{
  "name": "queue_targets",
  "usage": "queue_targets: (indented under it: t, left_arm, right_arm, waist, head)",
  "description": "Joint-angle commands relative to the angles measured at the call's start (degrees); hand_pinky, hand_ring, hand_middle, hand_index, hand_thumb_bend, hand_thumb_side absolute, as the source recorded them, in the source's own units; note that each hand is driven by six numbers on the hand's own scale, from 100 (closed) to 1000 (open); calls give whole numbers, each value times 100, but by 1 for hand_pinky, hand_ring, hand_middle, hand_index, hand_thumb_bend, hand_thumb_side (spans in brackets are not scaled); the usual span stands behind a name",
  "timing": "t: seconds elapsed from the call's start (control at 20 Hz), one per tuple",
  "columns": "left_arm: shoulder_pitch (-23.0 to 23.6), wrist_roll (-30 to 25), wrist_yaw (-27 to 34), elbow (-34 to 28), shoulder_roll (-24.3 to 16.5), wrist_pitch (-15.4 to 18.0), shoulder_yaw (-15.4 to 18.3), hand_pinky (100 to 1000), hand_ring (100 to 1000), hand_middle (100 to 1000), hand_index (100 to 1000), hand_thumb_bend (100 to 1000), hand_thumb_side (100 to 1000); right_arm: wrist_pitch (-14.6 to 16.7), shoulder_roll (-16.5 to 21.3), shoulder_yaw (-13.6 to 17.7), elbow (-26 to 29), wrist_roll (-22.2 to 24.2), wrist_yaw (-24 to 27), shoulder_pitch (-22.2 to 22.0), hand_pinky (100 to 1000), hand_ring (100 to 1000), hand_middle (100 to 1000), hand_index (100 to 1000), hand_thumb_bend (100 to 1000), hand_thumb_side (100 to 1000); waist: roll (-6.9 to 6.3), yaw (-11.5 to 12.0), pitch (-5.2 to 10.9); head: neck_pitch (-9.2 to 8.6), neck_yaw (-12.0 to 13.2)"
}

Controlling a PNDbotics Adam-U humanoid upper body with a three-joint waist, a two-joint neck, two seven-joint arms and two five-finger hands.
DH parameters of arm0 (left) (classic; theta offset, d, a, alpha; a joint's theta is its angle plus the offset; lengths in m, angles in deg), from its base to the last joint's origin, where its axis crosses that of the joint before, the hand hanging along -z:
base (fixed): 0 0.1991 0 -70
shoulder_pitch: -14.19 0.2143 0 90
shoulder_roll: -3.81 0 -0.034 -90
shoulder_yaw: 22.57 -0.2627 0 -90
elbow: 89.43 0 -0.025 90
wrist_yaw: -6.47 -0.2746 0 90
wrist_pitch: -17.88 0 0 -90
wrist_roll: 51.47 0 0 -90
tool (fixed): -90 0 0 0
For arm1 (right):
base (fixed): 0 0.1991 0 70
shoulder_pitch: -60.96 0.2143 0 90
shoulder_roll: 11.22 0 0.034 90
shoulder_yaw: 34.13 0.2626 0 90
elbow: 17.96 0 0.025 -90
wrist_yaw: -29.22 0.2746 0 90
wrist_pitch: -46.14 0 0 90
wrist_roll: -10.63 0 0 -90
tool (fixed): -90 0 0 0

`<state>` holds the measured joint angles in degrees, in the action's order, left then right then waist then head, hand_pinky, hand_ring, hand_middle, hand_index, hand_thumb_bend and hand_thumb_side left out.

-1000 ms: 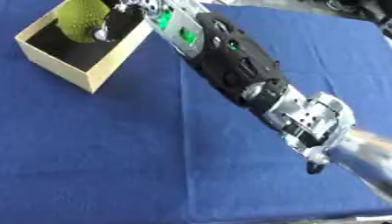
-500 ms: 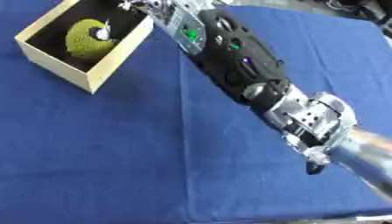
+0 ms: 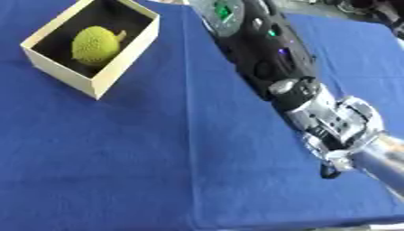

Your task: Pick up objects on the table and place them in the box.

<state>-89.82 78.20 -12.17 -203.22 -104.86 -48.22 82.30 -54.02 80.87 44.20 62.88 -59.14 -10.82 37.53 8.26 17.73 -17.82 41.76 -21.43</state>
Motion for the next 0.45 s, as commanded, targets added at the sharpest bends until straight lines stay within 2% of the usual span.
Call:
queue_targets:
  t: [0.05, 0.15, 0.4, 0.45]
  left_arm:
    - [6, 74, -20, -80, -116, 13, 98, 783, 611, 635, 653, 393, 357]
    - [3, 80, -27, -80, -121, 11, 93, 783, 611, 635, 653, 393, 357]
    - [-5, 84, -33, -80, -128, 11, 89, 783, 611, 635, 653, 393, 357]
    - [-1, 89, -34, -80, -123, 9, 95, 781, 611, 634, 653, 403, 346]
  right_arm:
    - [-63, 452, 503, 561, -296, 300, 30, 799, 830, 714, 889, 152, 191]
    - [-107, 549, 663, 853, -476, 479, -104, 799, 830, 714, 889, 152, 191]
    - [-506, 696, 550, 1577, -925, 928, -374, 799, 830, 714, 889, 152, 191]
    - [-587, 727, 521, 1694, -1016, 1010, -419, 782, 811, 708, 855, 100, 367]
  waist:
    - [-96, -18, 132]
    - [-88, -15, 133]
    - [-76, -8, 129]
    - [-81, -14, 121]
  head:
    - [10, 91]
    - [13, 92]
    - [10, 89]
    - [-1, 159]
